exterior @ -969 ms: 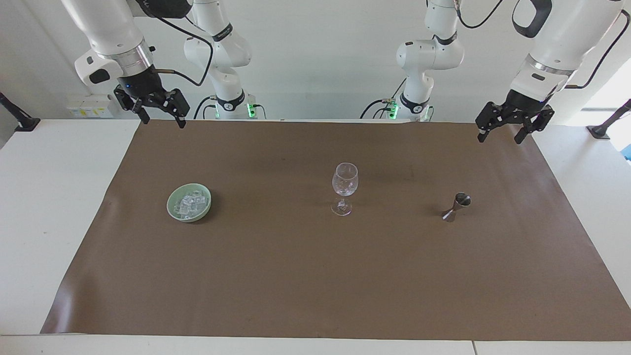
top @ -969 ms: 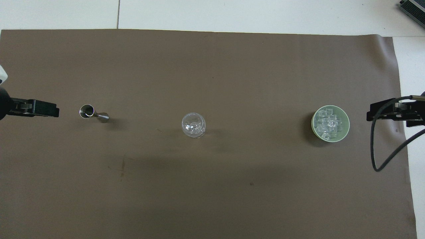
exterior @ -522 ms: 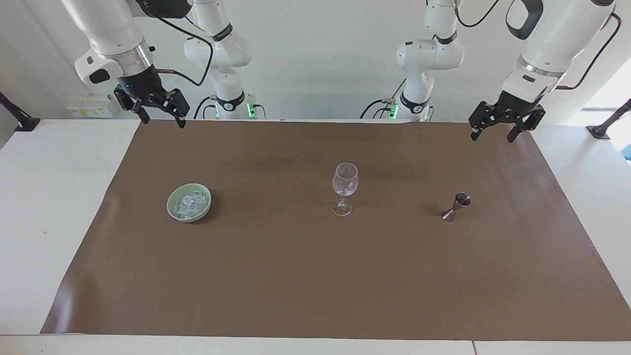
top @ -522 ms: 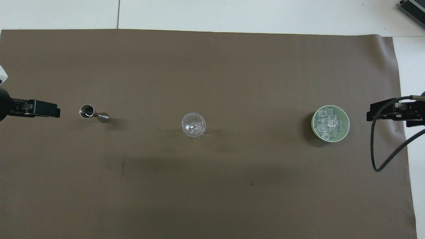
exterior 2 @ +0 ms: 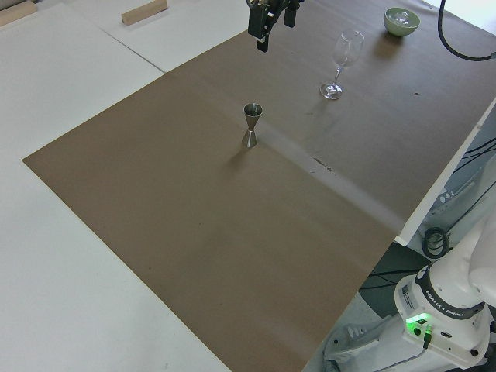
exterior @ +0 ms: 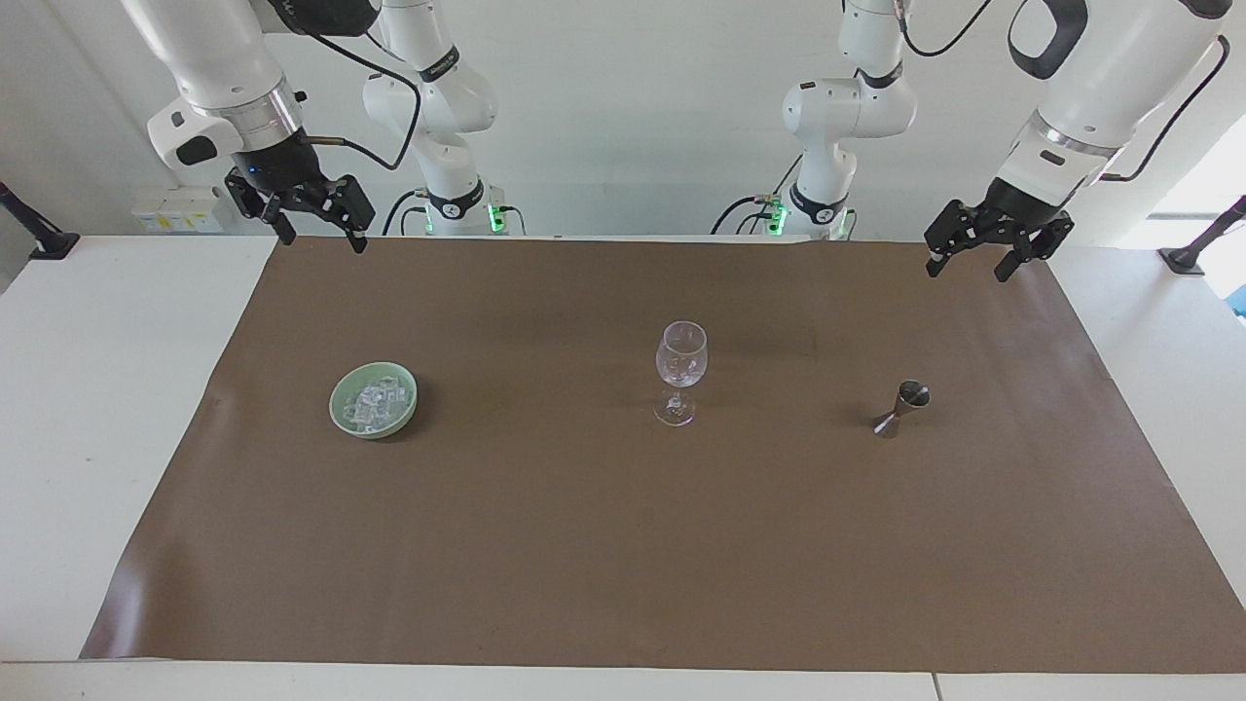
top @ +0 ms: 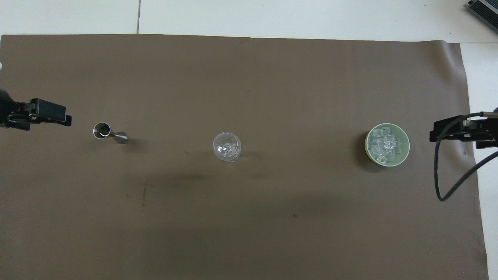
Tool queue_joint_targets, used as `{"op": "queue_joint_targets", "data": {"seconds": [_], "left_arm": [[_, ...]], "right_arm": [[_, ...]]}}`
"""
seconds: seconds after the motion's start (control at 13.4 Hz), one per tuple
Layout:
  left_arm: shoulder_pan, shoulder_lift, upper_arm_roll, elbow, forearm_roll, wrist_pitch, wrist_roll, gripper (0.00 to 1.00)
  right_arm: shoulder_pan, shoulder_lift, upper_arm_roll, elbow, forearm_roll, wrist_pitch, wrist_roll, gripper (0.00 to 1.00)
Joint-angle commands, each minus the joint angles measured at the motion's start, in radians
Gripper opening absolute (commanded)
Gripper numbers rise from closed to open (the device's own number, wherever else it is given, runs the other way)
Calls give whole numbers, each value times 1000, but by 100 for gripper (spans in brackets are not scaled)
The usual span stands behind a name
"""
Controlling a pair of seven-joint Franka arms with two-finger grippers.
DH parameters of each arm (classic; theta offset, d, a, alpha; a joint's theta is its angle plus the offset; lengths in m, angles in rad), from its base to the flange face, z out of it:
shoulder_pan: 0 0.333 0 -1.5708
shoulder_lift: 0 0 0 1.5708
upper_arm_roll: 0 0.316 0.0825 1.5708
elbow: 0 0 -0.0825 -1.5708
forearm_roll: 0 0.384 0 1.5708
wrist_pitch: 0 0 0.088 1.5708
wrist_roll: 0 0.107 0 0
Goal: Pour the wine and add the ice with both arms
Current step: 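Raise and open the left gripper beside the silver cup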
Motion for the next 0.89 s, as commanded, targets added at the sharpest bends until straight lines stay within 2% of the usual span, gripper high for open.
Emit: {"op": "queue_joint_targets", "data": {"seconds": [0.0,0.37,0.52,0.82], "left_arm": [[19,94,6,104,-56,-58,-84,100],[50,198,31,190,-114,-96,-290,100],[85,230,60,201,-197,-102,-324,100],[91,270,104,206,-308,-104,-496,100]], "right_arm": [[-2,-16,1,-16,1,-8,-23,100],[-2,-16,1,-16,1,-8,-23,100],[-2,-16,1,-16,1,-8,-23,100],[-2,-16,1,-16,1,-10,-23,100]]}}
